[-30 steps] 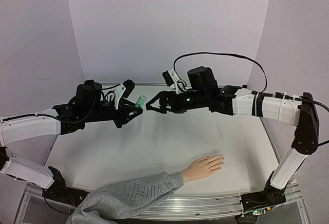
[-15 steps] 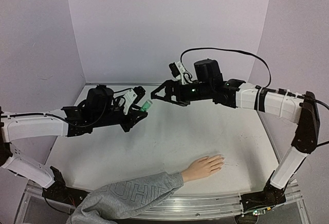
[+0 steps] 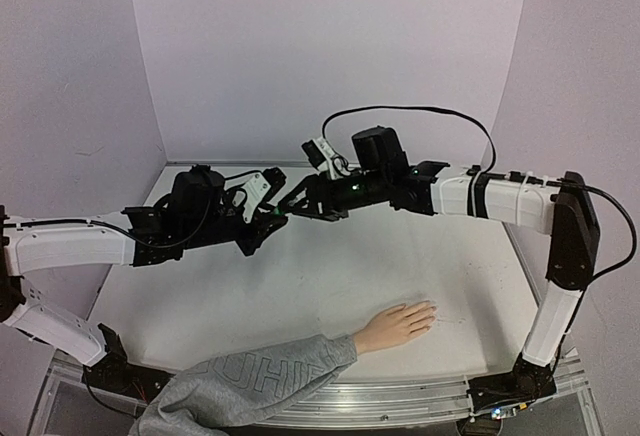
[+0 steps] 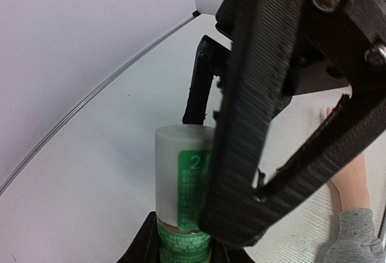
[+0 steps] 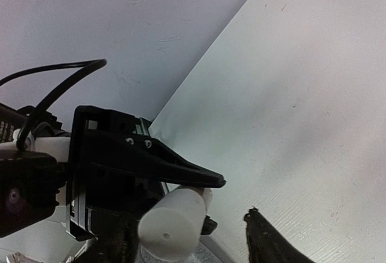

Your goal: Paint the nails

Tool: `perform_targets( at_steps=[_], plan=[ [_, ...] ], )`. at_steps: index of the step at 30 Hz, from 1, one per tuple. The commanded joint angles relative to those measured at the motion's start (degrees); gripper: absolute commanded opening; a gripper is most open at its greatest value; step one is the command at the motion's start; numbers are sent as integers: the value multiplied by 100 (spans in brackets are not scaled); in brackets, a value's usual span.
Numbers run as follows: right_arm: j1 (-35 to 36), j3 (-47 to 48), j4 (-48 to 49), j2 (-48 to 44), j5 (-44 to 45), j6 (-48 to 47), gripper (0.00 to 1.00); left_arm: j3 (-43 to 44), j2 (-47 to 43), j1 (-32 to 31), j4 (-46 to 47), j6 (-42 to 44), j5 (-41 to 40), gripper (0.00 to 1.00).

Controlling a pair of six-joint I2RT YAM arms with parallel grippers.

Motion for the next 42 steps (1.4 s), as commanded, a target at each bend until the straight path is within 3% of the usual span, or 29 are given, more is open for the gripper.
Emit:
perform_targets(
  at_steps=[1,5,9,12,15,16,17,18,25,30,36,42],
  plan=[
    [122,115,393,-88,-154,-23,51,258,-39,-35,315,-63,74,0],
    [117,15,470,-130,-225,-130,31,201,-119,-28,318,-91,601,0],
    [123,-51,463,-189,-632,-843,3,104,-302,-3,322,-104,1582,0],
    [139,-363,321,-438,-1506,-2020,0,25,-437,225,338,-247,2870,0],
    [180,-659,290,-719,-1935,-2585,0,74,-395,468,326,-496,3988,0],
    [181,-668,282,-765,-1811,-2540,3,93,-385,474,332,-516,4069,0],
    [177,-647,279,-800,-1566,-2389,21,118,-361,475,329,-576,4039,0],
    [180,-583,272,-822,-1392,-2250,31,143,-344,475,327,-604,3885,0],
    [-3,-728,205,-1310,410,-1262,75,174,-205,439,332,-484,1506,0],
    [-70,124,-129,-842,734,-748,80,281,8,260,329,-193,621,0],
    [-57,579,-145,-306,389,-555,69,336,91,220,327,-113,281,0],
    [-51,770,-153,58,141,-625,69,383,192,220,328,-109,234,0]
  ],
)
